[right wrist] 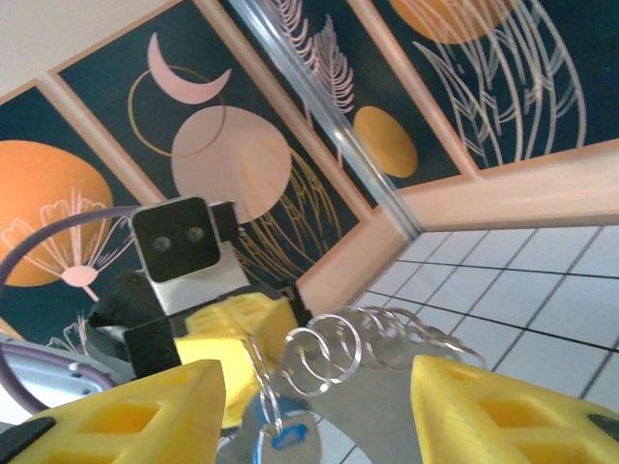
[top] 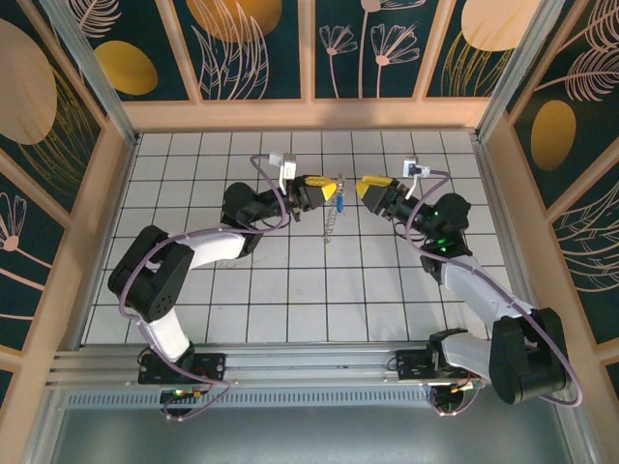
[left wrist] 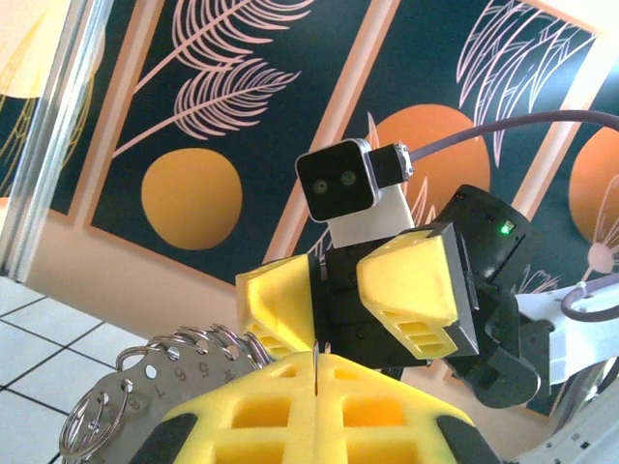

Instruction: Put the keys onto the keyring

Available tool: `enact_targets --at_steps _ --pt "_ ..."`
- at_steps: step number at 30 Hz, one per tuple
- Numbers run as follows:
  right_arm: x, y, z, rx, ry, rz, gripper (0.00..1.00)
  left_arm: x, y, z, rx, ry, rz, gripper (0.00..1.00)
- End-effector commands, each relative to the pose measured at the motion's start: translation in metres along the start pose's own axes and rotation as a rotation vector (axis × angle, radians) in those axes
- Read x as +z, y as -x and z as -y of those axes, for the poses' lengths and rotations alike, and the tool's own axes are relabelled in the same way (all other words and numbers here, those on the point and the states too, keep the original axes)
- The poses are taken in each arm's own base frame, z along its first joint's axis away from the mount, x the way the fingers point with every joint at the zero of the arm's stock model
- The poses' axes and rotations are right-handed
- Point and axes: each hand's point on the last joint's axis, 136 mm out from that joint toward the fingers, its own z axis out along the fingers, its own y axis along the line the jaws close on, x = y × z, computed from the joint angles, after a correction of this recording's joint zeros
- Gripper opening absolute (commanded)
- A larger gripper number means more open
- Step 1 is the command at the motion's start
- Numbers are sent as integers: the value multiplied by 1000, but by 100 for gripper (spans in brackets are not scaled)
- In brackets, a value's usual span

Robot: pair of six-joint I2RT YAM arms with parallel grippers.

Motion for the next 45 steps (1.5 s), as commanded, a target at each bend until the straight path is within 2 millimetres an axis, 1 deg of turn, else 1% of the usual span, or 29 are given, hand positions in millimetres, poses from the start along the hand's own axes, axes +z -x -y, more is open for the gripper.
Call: enact_targets --at_steps 1,6,12,14,17,23,26,32,39,45 --pt "11 14 -19 -47 76 36 54 3 25 20 31 -93 68 0" --pt "21 8 -19 -28 108 28 52 3 26 20 9 -99 78 0" --pt "27 1 -20 -12 127 15 45 3 26 19 -4 -97 79 0" --pt "26 2 -20 -14 122 20 45 3 26 18 -4 -94 79 0" --pt "22 4 -18 -23 94 33 48 3 24 17 -6 -90 76 0" --pt "7 16 -26 -66 49 81 49 2 24 16 -6 -83 77 0" --pt "7 18 -31 -71 60 80 49 2 23 16 -7 -82 76 0" --pt "17 14 -34 -50 102 58 46 2 23 16 -6 -84 77 0" --pt "25 8 -36 -44 122 41 39 2 23 16 -6 -83 76 0" --pt "30 3 -34 -36 127 28 39 2 23 16 -9 -83 77 0"
